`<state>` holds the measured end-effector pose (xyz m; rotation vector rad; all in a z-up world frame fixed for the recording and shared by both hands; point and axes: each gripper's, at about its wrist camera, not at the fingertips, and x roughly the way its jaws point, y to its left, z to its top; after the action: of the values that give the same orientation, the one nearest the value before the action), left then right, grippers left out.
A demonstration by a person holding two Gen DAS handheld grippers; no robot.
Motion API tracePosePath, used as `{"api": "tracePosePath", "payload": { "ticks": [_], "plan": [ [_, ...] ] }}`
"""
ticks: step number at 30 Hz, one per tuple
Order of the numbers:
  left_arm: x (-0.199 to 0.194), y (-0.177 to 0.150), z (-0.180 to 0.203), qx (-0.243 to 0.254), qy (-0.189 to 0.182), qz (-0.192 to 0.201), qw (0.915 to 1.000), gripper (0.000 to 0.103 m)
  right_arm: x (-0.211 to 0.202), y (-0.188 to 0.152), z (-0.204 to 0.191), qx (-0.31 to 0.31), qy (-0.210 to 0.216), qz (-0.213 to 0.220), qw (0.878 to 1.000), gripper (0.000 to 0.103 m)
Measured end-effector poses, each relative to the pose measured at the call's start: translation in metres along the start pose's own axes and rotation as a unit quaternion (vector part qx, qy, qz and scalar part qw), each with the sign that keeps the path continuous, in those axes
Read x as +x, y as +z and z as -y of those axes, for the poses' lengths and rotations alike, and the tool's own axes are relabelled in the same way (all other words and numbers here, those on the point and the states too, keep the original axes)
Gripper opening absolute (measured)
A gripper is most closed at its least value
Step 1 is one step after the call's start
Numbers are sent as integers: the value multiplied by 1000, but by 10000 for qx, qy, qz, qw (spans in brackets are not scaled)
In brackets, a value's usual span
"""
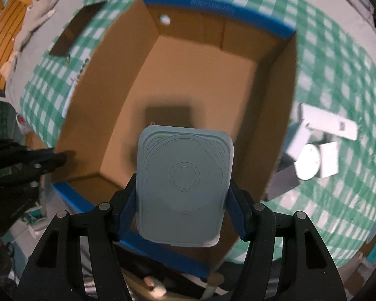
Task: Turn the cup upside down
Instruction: 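Carry the white square power bank into the box and open the right gripper, then move the right gripper back to the pile and grasp the black charger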
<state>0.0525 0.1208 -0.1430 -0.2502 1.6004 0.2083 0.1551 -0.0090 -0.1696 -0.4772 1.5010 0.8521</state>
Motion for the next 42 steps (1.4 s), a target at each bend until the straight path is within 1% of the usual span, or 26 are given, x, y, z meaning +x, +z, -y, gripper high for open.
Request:
{"api": "tracePosePath", "payload": {
  "ticks": [9,13,15,19,27,37,40,42],
  "plan": [
    [1,0,1,0,13,2,10000,4,36,-6,-7,-274,-227,-281,9990,64],
    [3,0,2,0,-11,-22,10000,4,36,-6,-6,-253,-227,-160,9993,63],
    [3,0,2,12,-16,-32,10000,4,32,-5,-6,-277,-164,-134,9994,62],
    [4,0,1,3,-9,-23,10000,4,14,-6,-9,-403,-318,64,9987,62],
    [4,0,2,12,20,-12,10000,4,-20,-13,-7,-413,-492,311,9975,62],
    [3,0,2,25,29,-5,10000,4,-51,-19,4,-238,-366,406,9982,62],
    [3,0,2,16,23,-4,10000,4,-58,-20,15,-73,-235,384,9990,62],
    [3,-1,3,18,22,-1,10000,4,-62,-20,25,29,-239,384,9990,62]
  ]
}}
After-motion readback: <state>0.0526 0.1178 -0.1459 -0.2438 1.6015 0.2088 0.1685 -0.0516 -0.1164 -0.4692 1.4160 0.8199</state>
